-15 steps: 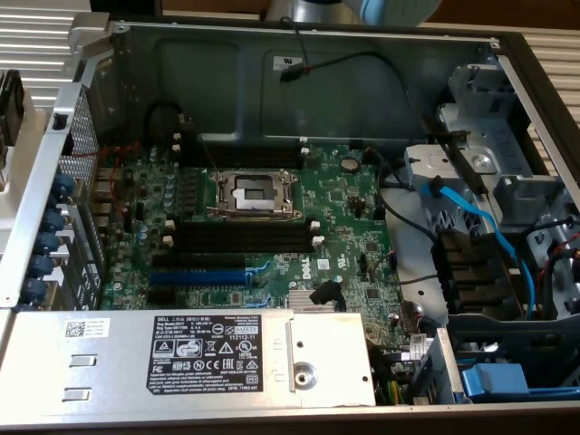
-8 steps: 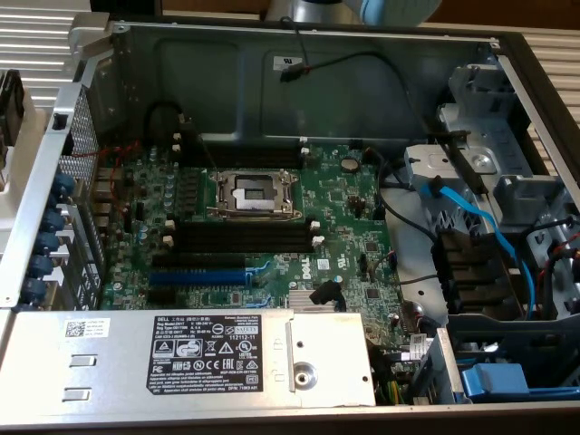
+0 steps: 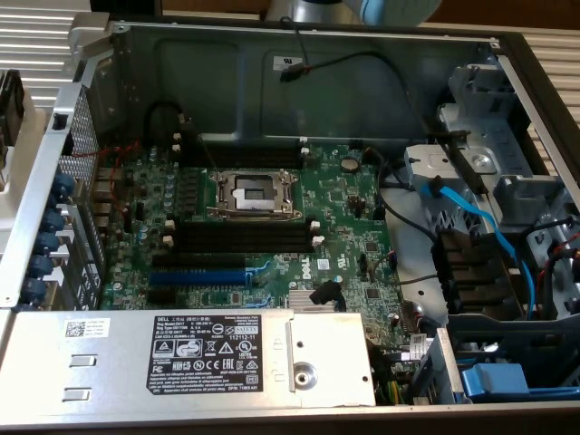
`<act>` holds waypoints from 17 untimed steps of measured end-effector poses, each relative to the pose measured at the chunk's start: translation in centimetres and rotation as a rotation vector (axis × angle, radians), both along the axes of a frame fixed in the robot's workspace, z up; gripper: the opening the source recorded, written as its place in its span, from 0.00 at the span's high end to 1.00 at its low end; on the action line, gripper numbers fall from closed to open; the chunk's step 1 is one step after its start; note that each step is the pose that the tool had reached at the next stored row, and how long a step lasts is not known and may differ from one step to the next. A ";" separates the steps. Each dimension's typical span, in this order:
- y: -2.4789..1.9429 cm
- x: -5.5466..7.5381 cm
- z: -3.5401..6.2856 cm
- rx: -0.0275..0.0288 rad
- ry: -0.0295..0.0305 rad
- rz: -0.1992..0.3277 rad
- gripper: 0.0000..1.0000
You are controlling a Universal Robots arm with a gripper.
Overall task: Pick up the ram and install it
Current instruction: 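Pick up the ram and move it above insertion slot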
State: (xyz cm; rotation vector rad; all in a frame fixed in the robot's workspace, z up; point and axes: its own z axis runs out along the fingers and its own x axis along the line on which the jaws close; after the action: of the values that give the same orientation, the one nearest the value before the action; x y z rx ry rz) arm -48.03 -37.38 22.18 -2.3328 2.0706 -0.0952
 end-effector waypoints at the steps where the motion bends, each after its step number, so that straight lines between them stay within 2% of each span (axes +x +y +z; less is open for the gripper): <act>1: 0.00 0.0 0.00 0.0000 0.0000 0.000 0.69; 5: 0.00 0.0 -0.02 -0.0001 0.0001 0.000 0.69; 6: 0.00 0.0 -0.08 -0.0015 -0.0001 0.000 0.69; 8: 0.01 0.0 -0.27 -0.0089 0.0000 0.000 0.69; 9: 0.02 0.0 -0.34 -0.0103 0.0000 0.000 0.69; 14: 0.02 0.0 -0.45 -0.0106 0.0009 0.000 0.69; 15: 0.01 0.0 -0.48 -0.0106 0.0034 0.000 0.69; 16: -0.01 0.0 -0.55 -0.0106 0.0124 0.000 0.69; 17: -0.02 0.0 -0.61 -0.0105 0.0174 -0.001 0.69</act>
State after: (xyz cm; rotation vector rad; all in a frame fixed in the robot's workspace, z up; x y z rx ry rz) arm -48.04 -37.40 21.57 -2.3475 2.0837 -0.0862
